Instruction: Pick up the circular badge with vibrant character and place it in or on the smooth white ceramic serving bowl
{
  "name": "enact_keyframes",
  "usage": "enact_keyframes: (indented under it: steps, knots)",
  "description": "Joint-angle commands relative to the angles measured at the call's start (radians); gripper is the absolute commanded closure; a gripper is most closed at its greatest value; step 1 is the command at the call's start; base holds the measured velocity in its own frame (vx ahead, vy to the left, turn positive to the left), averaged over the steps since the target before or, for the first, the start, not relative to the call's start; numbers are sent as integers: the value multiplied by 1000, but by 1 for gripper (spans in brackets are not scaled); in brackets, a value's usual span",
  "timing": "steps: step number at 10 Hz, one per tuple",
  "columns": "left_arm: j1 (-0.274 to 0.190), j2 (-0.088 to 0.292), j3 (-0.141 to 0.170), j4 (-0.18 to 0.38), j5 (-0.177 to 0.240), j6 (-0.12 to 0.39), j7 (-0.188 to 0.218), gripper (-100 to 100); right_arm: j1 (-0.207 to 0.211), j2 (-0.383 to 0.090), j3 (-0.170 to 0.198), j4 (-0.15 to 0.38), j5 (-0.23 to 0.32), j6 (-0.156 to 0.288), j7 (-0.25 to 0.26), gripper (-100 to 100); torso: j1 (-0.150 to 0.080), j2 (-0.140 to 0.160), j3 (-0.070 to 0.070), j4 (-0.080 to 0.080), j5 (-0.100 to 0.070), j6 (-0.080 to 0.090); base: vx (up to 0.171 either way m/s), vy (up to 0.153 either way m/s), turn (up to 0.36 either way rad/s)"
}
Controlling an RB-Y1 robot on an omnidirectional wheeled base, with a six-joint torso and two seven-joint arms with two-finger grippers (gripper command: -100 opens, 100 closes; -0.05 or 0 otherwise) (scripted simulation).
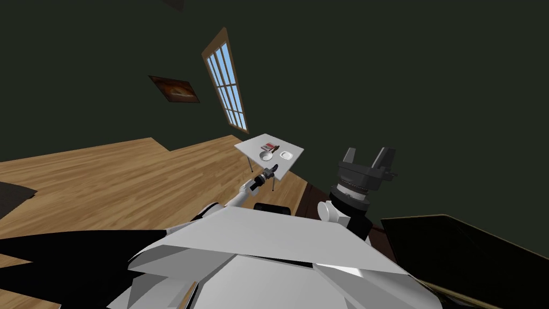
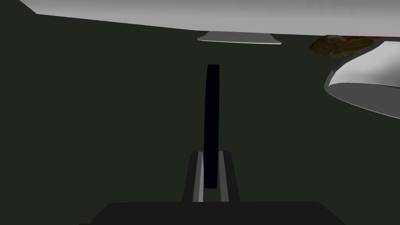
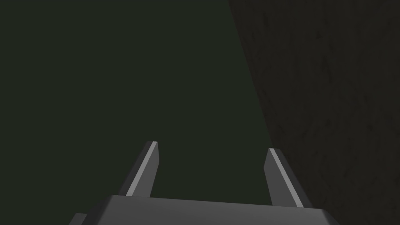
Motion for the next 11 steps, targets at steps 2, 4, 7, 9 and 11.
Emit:
enact_keyframes:
  steps: [2,4,7,9,11]
  knots:
    - [-17,3,-7,-24,-4,13,60,100,0,0,0,0,0,0,0,0,0,0,0,0,0,0,-80,48,-44]
    - [-40,5,-10,-30,-5,24,99,100,0,0,0,0,0,0,0,0,1,-2,-1,0,1,0,-57,67,-48]
    - [-75,10,-15,-36,-7,46,151,100,0,0,0,0,0,0,0,0,3,-2,-1,-1,1,0,-53,76,-42]
    - [-110,17,-21,-38,-7,74,188,100,0,0,0,0,0,0,0,0,2,-5,-3,-1,1,0,-15,79,-45]
    - [-144,29,-28,-37,-6,106,208,100,0,0,0,0,0,0,0,0,6,-8,-4,-1,2,0,35,122,-52]
